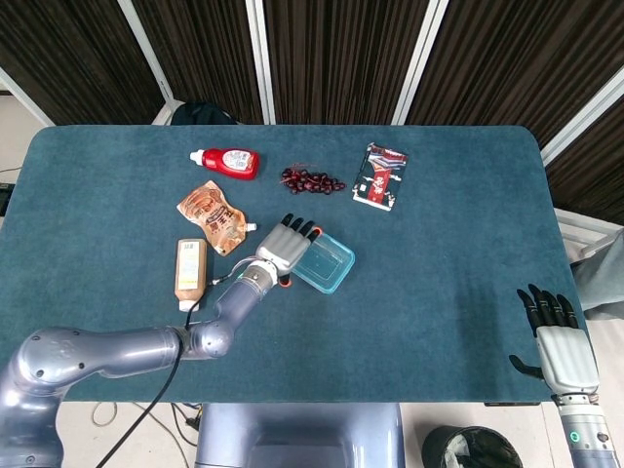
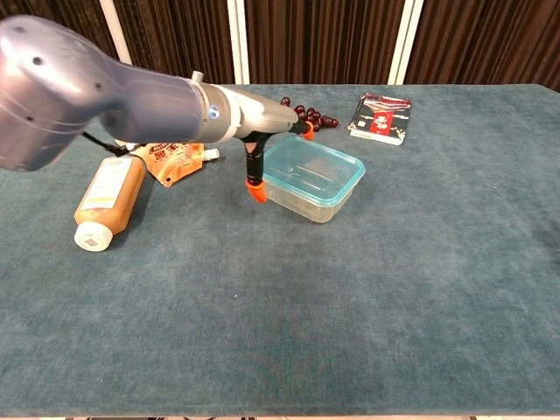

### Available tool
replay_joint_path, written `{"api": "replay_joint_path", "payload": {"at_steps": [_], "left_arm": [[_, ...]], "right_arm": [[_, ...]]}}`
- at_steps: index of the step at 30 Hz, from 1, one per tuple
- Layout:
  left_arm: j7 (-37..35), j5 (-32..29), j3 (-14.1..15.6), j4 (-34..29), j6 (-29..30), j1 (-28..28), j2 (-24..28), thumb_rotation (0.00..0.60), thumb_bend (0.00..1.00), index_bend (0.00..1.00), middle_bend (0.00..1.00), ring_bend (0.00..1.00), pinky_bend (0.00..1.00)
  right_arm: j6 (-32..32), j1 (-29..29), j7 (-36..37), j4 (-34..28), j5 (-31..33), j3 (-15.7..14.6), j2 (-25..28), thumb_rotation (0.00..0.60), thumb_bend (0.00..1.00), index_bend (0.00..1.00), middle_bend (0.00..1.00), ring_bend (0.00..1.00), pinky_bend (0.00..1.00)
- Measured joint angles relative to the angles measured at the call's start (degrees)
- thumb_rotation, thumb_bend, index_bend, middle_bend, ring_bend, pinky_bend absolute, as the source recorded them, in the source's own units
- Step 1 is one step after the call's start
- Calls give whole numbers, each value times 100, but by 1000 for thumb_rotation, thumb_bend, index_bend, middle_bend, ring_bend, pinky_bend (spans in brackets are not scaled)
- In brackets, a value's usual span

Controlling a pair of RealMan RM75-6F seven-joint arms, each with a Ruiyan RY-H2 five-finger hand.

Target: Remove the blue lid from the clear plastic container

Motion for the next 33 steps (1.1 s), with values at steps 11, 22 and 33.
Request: {"api": "replay_joint_path", "payload": {"at_steps": [11,22,33], "left_arm": [[-394,51,83,845,-203,-330,-480,600,0,0,0,0,0],[-629,-5,187,1431,-632,-608,-717,600,1,0,207,169,294],[-961,349,251,1471,-532,-640,-747,600,16,0,283,291,377]], "right_arm": [[-64,8,-4,-13,70,-4,4,600,246,0,0,0,0],[-78,7,-4,-55,121,6,13,600,246,0,0,0,0],[-86,1,7,-84,107,-16,38,600,246,0,0,0,0]]}}
